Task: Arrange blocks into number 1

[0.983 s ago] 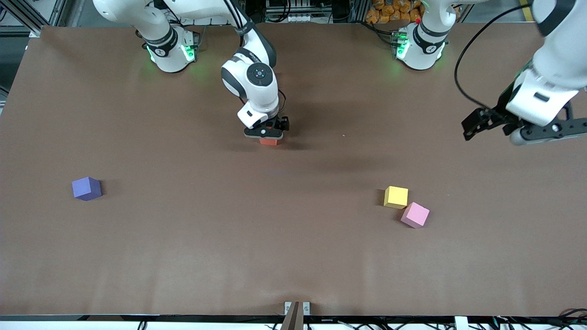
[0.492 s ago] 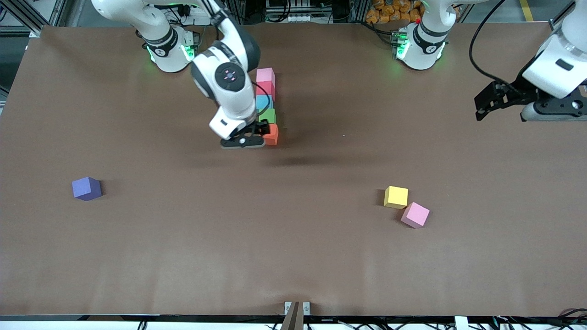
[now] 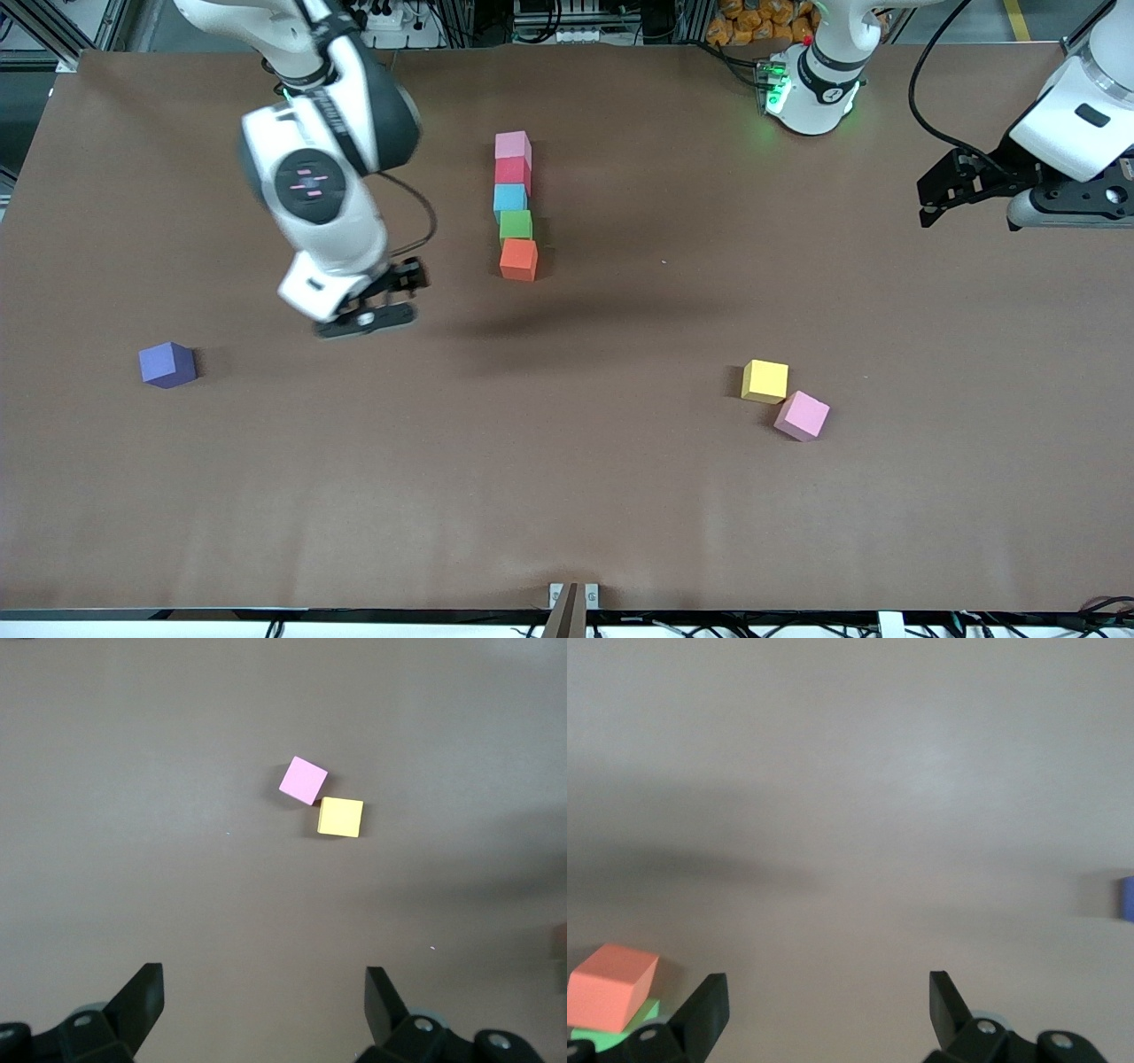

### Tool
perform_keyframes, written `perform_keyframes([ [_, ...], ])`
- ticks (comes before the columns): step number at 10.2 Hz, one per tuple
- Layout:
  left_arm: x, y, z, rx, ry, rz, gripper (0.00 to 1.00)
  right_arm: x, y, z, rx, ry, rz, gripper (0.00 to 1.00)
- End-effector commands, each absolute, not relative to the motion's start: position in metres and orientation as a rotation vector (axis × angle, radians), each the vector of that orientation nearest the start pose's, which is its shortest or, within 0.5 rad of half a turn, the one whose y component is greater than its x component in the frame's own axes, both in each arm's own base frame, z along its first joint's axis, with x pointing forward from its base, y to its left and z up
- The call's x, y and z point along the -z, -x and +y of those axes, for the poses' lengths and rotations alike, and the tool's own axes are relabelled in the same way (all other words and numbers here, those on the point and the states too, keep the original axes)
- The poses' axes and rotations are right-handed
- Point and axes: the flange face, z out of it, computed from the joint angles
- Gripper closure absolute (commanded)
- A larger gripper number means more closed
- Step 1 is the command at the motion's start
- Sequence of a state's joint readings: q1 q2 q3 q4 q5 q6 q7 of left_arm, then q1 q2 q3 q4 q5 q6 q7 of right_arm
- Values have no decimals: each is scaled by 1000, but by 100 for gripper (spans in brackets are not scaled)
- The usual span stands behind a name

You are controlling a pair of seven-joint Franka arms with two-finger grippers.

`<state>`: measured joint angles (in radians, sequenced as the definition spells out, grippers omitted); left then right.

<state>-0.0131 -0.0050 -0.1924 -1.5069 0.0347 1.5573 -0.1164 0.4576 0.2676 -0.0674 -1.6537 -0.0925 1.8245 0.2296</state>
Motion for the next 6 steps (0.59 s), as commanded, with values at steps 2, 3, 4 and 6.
perform_keyframes([
  [2, -660, -539, -123, 78, 3120, 156, 0, -536, -603, 136, 100, 3237, -42, 0],
  [3, -659, -537, -129, 78, 3120, 165, 0, -565, -599, 95, 159, 3218, 56, 0],
  [4, -659, -537, -130, 78, 3120, 168, 0, -581, -594, 74, 194, 3201, 116, 0],
  [6, -660, -536, -137, 81, 3119, 182, 0, -610, -584, 49, 266, 3181, 176, 0],
])
